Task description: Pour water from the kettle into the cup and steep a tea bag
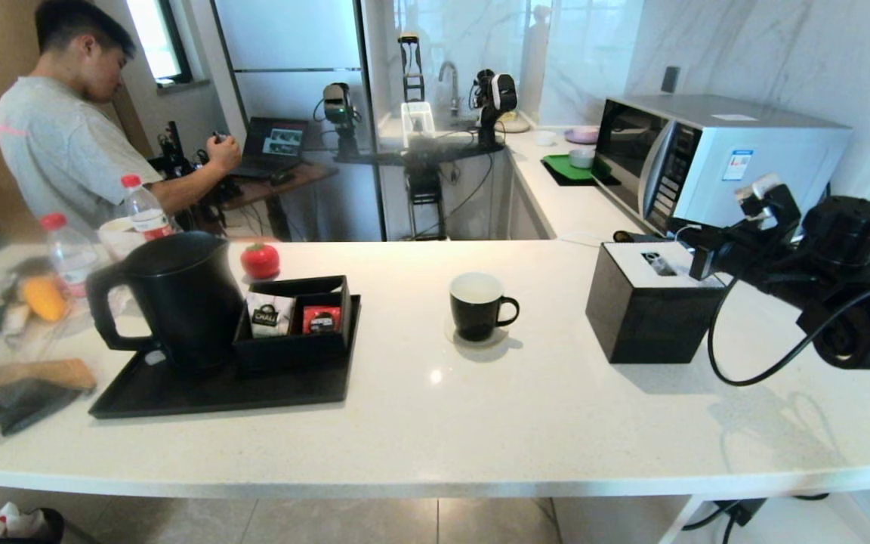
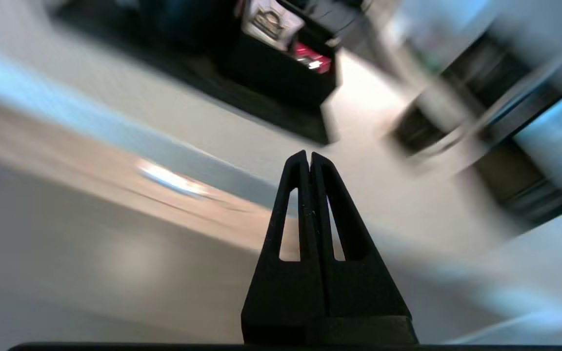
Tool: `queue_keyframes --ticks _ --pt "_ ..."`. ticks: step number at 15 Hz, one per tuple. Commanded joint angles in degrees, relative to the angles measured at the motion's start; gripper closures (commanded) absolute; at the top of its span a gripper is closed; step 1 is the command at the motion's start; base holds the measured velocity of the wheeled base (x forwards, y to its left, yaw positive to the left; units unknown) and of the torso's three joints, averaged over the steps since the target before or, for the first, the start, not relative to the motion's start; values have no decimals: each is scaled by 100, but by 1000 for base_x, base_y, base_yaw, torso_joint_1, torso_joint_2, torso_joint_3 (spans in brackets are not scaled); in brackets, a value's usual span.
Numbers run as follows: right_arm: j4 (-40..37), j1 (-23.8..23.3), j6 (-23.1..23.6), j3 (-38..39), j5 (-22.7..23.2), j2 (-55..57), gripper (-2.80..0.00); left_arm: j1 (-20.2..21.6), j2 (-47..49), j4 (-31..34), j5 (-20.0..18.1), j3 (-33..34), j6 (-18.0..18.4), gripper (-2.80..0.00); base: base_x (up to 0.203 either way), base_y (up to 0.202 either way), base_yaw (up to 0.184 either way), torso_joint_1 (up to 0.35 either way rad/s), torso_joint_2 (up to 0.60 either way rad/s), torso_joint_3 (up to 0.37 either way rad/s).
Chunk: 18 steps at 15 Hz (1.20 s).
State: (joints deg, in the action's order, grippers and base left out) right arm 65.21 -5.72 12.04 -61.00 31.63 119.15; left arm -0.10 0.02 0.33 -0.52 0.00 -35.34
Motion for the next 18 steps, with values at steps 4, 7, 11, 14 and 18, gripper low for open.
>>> queue_keyframes --ticks 4,7,11,14,18 --pt "73 -402 8 -101 18 131 -280 1 -2 2 0 0 -3527 0 0 0 0 0 0 0" --pt "81 -770 60 -188 10 213 -280 1 -2 2 0 0 821 0 0 0 0 0 0 0" --pt "89 -1036 272 -307 18 320 -280 1 -2 2 8 0 3947 0 0 0 0 0 0 0" --pt "106 -1080 432 -298 18 401 -280 1 -2 2 0 0 3947 0 0 0 0 0 0 0" --pt "116 -1088 591 -267 18 518 -280 1 -2 2 8 0 3947 0 0 0 0 0 0 0"
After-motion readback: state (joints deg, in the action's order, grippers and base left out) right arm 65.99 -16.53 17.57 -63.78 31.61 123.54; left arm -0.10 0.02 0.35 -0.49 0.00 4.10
